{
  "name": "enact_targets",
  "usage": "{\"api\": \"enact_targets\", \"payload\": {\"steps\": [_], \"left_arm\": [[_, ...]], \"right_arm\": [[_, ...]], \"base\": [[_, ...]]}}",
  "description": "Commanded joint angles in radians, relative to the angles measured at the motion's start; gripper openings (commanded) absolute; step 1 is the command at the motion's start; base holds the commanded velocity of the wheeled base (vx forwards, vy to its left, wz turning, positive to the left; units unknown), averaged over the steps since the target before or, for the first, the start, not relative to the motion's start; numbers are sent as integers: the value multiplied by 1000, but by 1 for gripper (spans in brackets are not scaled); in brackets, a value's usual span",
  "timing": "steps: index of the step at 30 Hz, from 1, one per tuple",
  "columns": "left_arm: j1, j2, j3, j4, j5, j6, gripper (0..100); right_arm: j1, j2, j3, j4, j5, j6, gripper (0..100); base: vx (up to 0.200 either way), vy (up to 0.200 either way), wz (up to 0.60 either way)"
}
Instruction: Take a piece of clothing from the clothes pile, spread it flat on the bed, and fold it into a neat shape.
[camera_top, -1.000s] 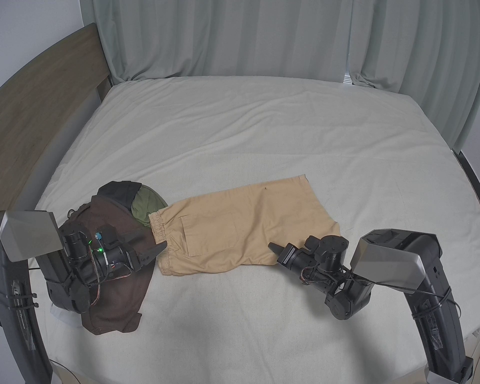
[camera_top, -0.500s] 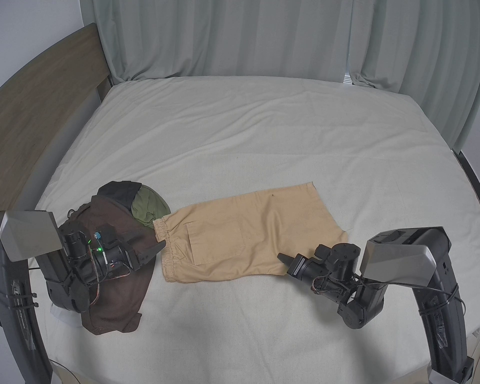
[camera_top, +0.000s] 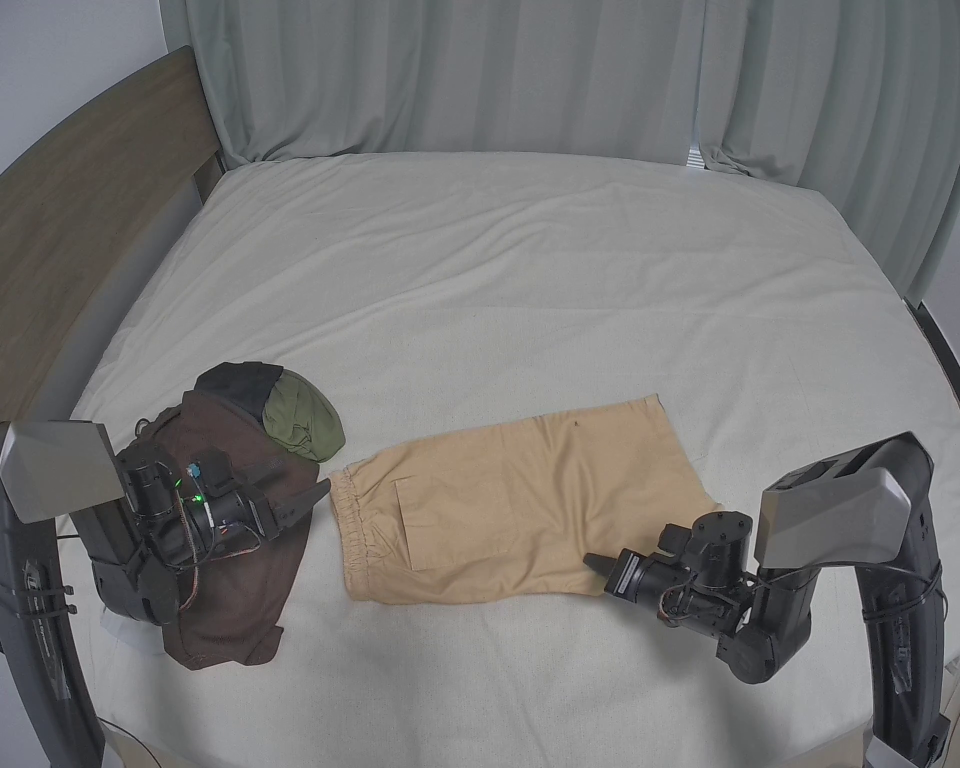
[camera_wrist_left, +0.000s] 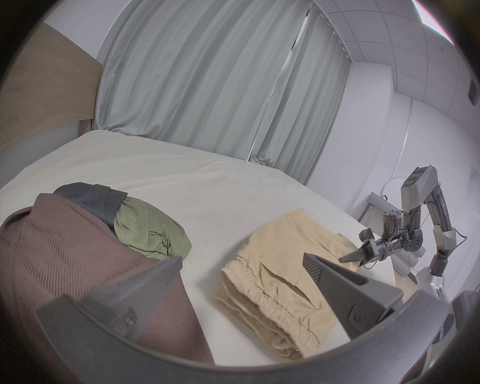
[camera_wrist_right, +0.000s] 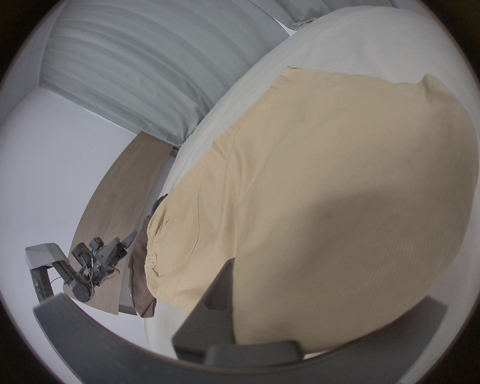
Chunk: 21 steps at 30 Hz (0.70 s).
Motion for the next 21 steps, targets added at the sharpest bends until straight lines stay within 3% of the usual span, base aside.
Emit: {"api": "enact_targets", "payload": {"steps": [1,9,21], "left_arm": [[-1,3,2,-1,-2,-6,100],[-2,23,2,-2,-4,-8,100],[-4,24,6,-2,-12,-6,100]], "right_arm": [[6,-75,107,-1,-2,-8,0],[9,-89,202,0,-51,-10,0],[12,-67,231,-1,-54,-8,0]], "base": [[0,0,0],[0,0,0],[0,0,0]]}}
